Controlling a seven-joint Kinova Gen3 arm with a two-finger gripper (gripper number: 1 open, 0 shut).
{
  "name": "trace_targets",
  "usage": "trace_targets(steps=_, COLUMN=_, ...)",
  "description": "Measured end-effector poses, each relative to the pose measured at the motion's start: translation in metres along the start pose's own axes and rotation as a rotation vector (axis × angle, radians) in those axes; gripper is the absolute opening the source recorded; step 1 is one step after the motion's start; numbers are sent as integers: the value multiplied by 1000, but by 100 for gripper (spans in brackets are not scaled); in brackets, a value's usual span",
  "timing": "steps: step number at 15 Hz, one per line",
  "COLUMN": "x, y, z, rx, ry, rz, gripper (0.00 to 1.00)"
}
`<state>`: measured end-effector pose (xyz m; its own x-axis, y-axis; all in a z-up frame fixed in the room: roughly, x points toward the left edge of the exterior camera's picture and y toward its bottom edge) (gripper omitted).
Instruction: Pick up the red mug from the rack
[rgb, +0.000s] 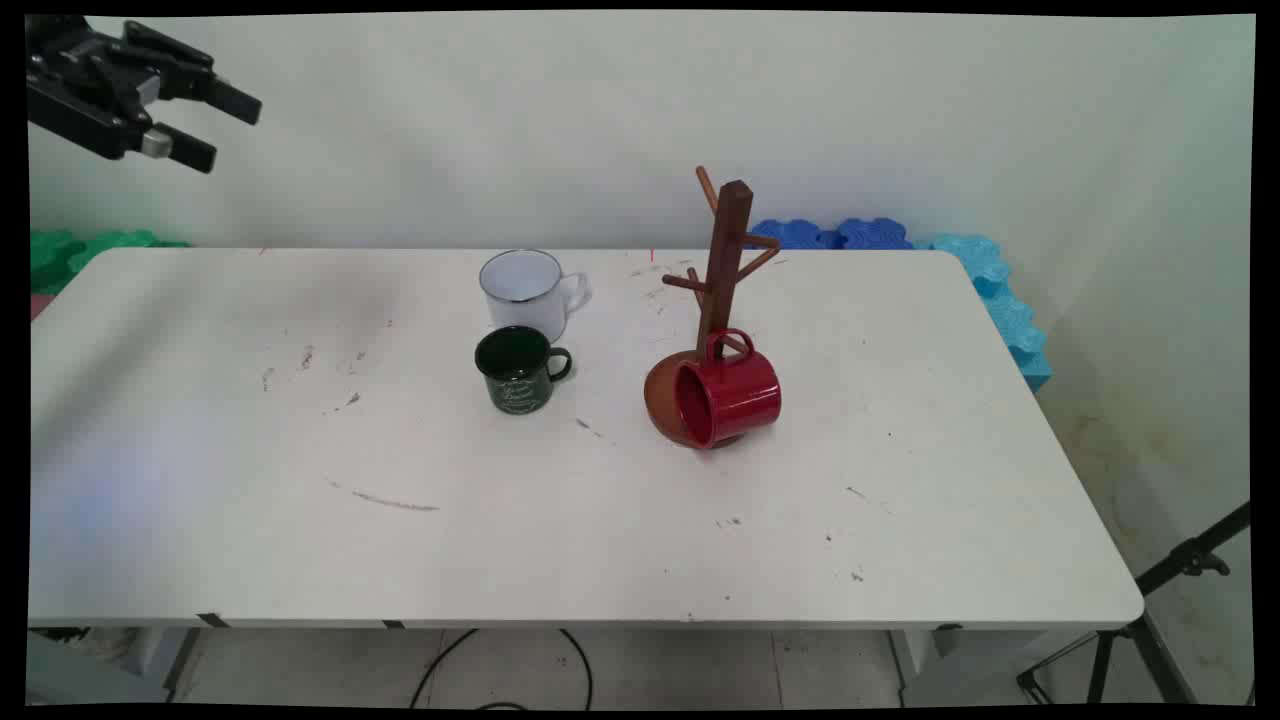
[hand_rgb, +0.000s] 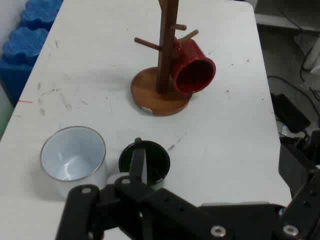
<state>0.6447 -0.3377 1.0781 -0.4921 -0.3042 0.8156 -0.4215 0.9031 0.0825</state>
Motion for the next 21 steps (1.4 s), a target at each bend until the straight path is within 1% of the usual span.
trace_targets(steps=2, x=3, y=3, z=1, rx=19, ry=14, rz=-10, gripper=100)
trace_targets(steps=3, x=7, y=6, z=2, rx=34, ry=23, rz=-16, gripper=100)
trace_targets(steps=4, x=10, y=10, z=3, rx=54, ry=34, rz=-23, gripper=100)
trace_targets(steps=5, x=15, y=15, z=5, rx=84, ry=41, rz=-38, gripper=100)
trace_targets(steps=6, x=16, y=17, z=7, rx=115, ry=37, rz=-66, gripper=100)
trace_targets(steps=7, x=14, y=19, z=12, rx=154, ry=26, rz=-112, gripper=100)
trace_targets(steps=8, x=11, y=19, z=20, rx=185, ry=18, rz=-158, gripper=100)
trace_targets(steps=10, x=8, y=21, z=42, rx=215, ry=5, rz=-231, gripper=100)
trace_targets(steps=11, x=8, y=24, z=57, rx=223, ry=-5, rz=-263, gripper=100)
trace_targets(steps=12, x=9, y=27, z=73, rx=220, ry=-5, rz=-277, gripper=100)
trace_targets(steps=13, x=13, y=32, z=92, rx=203, ry=12, rz=-276, gripper=100)
trace_targets(steps=14, x=15, y=35, z=104, rx=196, ry=16, rz=-279, gripper=100)
trace_targets(steps=17, x=13, y=47, z=156, rx=215, ry=-17, rz=-334, gripper=100)
trace_targets(steps=19, x=11, y=60, z=193, rx=222, ry=-27, rz=-356, gripper=100)
trace_targets(steps=21, x=14, y=74, z=228, rx=219, ry=-30, rz=-360, gripper=100)
